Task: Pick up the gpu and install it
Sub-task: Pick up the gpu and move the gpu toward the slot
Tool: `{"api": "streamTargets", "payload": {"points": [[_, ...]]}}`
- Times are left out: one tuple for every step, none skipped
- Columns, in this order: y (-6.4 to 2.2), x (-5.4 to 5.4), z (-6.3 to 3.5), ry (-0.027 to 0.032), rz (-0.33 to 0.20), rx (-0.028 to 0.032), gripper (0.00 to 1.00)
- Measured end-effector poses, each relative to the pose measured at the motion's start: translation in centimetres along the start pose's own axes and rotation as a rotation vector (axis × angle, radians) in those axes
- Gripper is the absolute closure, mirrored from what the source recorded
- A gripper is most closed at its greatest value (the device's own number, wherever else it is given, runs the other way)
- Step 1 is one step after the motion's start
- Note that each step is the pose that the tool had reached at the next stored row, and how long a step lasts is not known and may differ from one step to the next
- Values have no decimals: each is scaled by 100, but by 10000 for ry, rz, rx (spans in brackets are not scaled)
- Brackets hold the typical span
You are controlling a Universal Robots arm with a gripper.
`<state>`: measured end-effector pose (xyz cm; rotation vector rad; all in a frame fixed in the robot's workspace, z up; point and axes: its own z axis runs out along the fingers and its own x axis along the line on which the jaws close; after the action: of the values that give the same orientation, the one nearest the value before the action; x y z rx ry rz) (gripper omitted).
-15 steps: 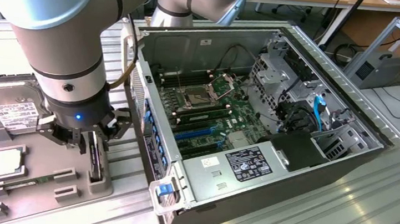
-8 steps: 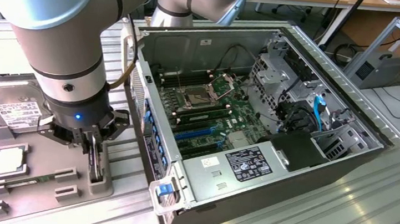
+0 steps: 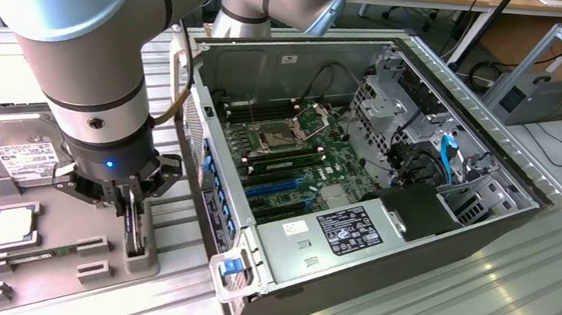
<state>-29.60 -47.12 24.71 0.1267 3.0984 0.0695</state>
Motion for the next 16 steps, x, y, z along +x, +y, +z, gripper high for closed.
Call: {"api": "streamTargets", "payload": {"points": [[0,0,0,3,-48,-2,73],[0,0,0,5,-93,-3,73],[0,0,1,6,-140,-5,73],[0,0,1,6,-151,-6,73],[0,0,1,7,-151,-7,73],[0,0,1,7,-151,-7,73],[0,0,1,7,-151,-7,73],[0,0,1,7,-152,-7,73],[0,0,1,7,-157,-7,73],[0,0,1,7,-168,-6,73],[0,0,1,7,-170,-6,73],[0,0,1,7,-170,-6,73],[0,0,0,8,-170,-5,73],[0,0,1,7,-171,-5,73],[0,0,1,8,-170,-5,73],[0,0,1,8,-170,-5,73]]}}
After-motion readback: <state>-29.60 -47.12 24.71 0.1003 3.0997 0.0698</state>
